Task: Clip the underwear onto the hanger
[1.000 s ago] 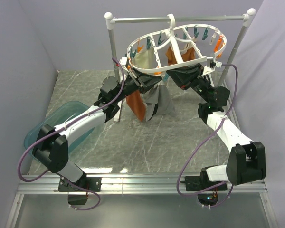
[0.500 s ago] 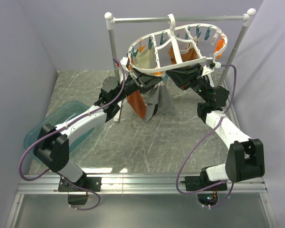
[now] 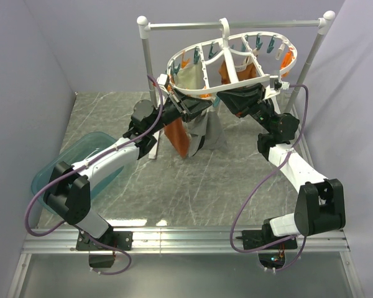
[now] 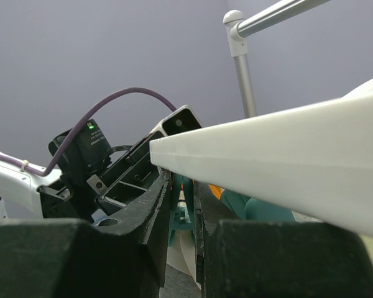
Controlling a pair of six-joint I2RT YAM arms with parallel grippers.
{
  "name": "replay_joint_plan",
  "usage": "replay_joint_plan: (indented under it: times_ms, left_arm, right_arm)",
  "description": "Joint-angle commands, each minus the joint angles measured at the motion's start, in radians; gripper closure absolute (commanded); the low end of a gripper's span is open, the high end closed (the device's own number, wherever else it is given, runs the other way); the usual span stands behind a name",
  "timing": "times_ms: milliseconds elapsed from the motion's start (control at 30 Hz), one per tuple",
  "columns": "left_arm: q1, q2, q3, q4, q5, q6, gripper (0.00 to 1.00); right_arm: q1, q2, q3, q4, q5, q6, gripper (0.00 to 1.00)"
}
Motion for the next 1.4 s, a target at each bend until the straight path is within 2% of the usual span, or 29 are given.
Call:
replay_joint_plan:
  times_ms: [0,300,567,867,967,1167,1233,1367]
  left_arm:
    - [-0.012,-0.011,0.049,0.097,0.066,-0.016,1.0]
    - [-0.018,-0.01,0.052,0.103,0.074,-0.013,1.0]
    - [-0.019,-0.007,0.057,0.097,0.076,-0.007,1.0]
    - [-0.011,-0.03,0.023,0.028,0.036,0.072,0.99]
    - [-0.005,-0.043,0.006,0.002,0.028,0.117,0.92]
    - [0.001,-0.065,-0.023,-0.02,0.031,0.198,0.63]
    - [0.011,-0.079,-0.036,-0.047,0.02,0.233,0.59]
    - [0.032,-0.092,-0.059,-0.097,0.005,0.289,0.57]
  right_arm:
    - [0.016,0.008,0.022,0.047,-0.117,0.021,0.84]
    - [0.014,0.019,0.03,0.05,-0.108,0.019,0.67]
    - [0.014,0.019,0.045,0.057,-0.111,0.031,0.6]
    - [0.008,-0.024,0.027,-0.002,-0.127,0.007,0.39]
    - [0.002,-0.046,0.016,-0.03,-0.134,-0.007,0.36]
    - [-0.007,-0.102,-0.005,-0.149,-0.134,-0.077,0.31]
    - [-0.012,-0.131,-0.019,-0.215,-0.134,-0.119,0.3]
    - [-0.015,-0.19,-0.045,-0.335,-0.132,-0.188,0.29]
